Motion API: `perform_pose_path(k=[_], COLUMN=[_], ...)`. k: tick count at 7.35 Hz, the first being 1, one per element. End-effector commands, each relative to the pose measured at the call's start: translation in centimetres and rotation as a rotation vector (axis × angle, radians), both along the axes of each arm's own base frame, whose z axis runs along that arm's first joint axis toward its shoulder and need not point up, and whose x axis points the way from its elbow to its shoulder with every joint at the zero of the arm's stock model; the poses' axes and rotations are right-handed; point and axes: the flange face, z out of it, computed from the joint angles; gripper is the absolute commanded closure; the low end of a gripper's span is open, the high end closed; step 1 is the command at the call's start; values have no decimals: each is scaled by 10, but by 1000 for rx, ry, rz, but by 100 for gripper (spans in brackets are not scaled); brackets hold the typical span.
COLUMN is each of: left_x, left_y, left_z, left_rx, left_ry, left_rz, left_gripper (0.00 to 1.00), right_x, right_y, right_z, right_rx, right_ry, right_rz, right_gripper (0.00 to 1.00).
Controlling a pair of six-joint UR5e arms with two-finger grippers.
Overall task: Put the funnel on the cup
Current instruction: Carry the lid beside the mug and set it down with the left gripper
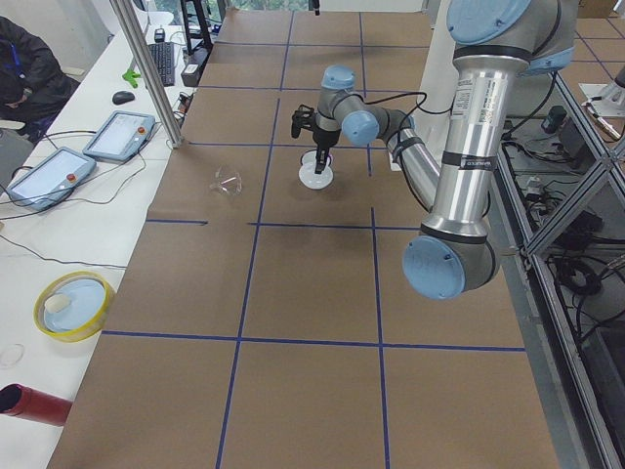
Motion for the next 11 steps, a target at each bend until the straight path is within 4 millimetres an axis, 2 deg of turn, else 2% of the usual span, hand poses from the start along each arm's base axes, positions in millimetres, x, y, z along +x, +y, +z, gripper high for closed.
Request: perform_pose_path(k=[1, 2, 3, 6, 7, 8, 9, 10, 11], left_x=[57, 78, 92, 95, 96, 96, 98, 98, 91], left_y=[16, 17, 21, 21, 20, 20, 19, 18, 15], left_z=[60, 83, 96, 99, 99, 100, 102, 99, 86], left_rx=[-39, -54, -63, -66, -66, -67, -69, -67, -56], left_ry=[-12, -3, -10, -14, -14, -16, -20, -14, 12], left_rz=[-29, -29, -15, -12, -12, -12, -12, -15, -25], left_gripper=[100, 100, 100, 100, 70, 49, 22, 0, 0], right_x=[0, 0, 0, 0, 0, 0, 0, 0, 0], right_y=[0, 0, 0, 0, 0, 0, 0, 0, 0], right_z=[0, 0, 0, 0, 0, 0, 0, 0, -1], right_rx=[-1, -1, -1, 1, 1, 1, -1, -1, 2], right_ry=[0, 0, 0, 0, 0, 0, 0, 0, 0], right_rz=[0, 0, 0, 0, 0, 0, 0, 0, 0], right_gripper=[0, 0, 0, 0, 0, 0, 0, 0, 0])
